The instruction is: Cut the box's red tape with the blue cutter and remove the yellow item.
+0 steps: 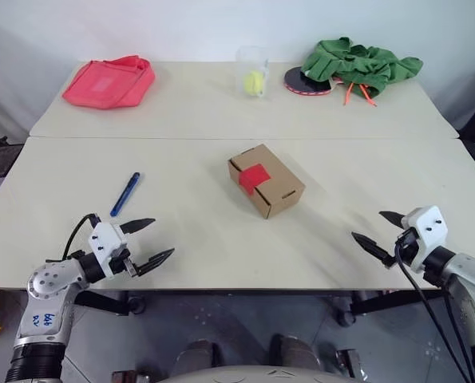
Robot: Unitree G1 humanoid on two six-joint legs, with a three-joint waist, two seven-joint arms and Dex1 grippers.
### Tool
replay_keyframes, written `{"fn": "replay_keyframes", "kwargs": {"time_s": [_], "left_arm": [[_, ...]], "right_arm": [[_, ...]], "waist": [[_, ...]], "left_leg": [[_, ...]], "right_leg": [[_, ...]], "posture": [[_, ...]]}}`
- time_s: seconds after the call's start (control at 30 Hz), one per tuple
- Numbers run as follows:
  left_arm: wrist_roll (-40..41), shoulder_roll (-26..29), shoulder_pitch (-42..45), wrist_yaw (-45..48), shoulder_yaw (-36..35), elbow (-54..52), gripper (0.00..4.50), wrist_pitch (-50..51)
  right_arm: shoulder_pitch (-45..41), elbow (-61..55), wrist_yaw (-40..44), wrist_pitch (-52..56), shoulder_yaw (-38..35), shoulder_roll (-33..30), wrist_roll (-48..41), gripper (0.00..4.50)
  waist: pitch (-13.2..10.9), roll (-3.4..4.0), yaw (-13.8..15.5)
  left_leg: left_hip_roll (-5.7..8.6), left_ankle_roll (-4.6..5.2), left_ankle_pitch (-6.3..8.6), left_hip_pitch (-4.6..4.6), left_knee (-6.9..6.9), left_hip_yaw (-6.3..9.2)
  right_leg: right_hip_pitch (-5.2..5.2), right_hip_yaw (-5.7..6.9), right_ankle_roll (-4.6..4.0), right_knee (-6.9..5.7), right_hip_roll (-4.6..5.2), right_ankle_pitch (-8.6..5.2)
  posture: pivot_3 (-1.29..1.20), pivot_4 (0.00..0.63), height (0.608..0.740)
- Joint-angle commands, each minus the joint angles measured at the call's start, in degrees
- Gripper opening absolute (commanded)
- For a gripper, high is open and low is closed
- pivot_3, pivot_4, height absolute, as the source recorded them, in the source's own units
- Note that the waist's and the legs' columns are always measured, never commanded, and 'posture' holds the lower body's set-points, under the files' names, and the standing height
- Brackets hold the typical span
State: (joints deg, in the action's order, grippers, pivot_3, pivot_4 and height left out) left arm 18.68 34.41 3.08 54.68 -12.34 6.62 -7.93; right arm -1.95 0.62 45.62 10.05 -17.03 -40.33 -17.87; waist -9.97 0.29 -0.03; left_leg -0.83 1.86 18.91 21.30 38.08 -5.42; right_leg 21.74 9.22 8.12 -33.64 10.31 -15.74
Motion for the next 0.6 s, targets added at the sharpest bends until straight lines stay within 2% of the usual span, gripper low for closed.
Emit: {"fn": "replay_keyframes", "kwargs": {"time_s": [0.03, 0.1, 0.4, 0.47, 0.53, 0.6], "left_arm": [[1.13, -0.17, -0.34, -1.05, -0.24, -3.16, 4.49, 0.71], [1.01, -0.36, -0.35, -3.70, -0.31, -4.67, 4.49, 4.80], [-2.31, 0.29, 3.30, -8.26, 1.75, -5.79, 4.49, 10.48], [-1.87, 0.38, 5.46, -7.06, 2.49, -4.53, 4.49, 10.54], [0.49, -0.44, 7.36, -5.10, 1.78, -3.26, 4.49, 8.86], [-0.50, -0.07, 9.26, -4.56, 2.77, -1.30, 4.49, 9.07]], "right_arm": [[-0.53, -0.41, 0.44, -0.44, -1.50, -1.47, -0.48, 4.50], [-0.46, -0.55, 0.49, -0.31, -1.75, -1.62, -0.55, 4.50], [-1.22, -3.45, -2.26, 4.19, -2.71, -1.92, -1.57, 4.50], [-1.08, -6.09, -4.96, 7.16, -2.15, -2.42, 0.24, 4.50], [-0.78, -9.33, -5.41, 9.53, -2.14, -2.13, -0.99, 4.50], [-0.35, -12.09, -5.40, 11.61, -2.06, -1.67, -2.39, 4.50]], "waist": [[0.00, 0.00, -0.03], [0.00, 0.00, -0.01], [0.00, 0.00, 0.09], [0.00, 0.00, 0.04], [0.00, 0.00, 0.05], [0.00, 0.00, 0.08]], "left_leg": [[0.00, 0.00, 0.00, 0.00, 0.00, 0.00], [0.00, 0.00, 0.00, 0.00, 0.00, 0.00], [0.01, 0.00, 0.00, 0.00, 0.02, 0.00], [0.02, 0.00, 0.00, 0.00, 0.03, 0.00], [0.00, -0.01, -0.01, 0.00, 0.03, 0.00], [-0.02, -0.01, -0.01, 0.00, 0.03, 0.02]], "right_leg": [[0.00, 0.00, 0.00, 0.00, 0.00, 0.00], [0.00, 0.00, 0.00, 0.00, 0.00, 0.00], [-0.01, 0.00, 0.00, -0.01, 0.00, 0.00], [-0.01, -0.01, 0.00, -0.01, 0.00, 0.00], [0.00, 0.00, 0.00, -0.03, -0.01, 0.00], [0.01, 0.00, 0.00, -0.03, -0.03, 0.00]], "posture": [[0.00, 0.150, 0.740], [0.00, 0.150, 0.740], [0.00, 0.150, 0.740], [0.00, 0.150, 0.740], [0.00, 0.150, 0.740], [0.00, 0.150, 0.740]]}}
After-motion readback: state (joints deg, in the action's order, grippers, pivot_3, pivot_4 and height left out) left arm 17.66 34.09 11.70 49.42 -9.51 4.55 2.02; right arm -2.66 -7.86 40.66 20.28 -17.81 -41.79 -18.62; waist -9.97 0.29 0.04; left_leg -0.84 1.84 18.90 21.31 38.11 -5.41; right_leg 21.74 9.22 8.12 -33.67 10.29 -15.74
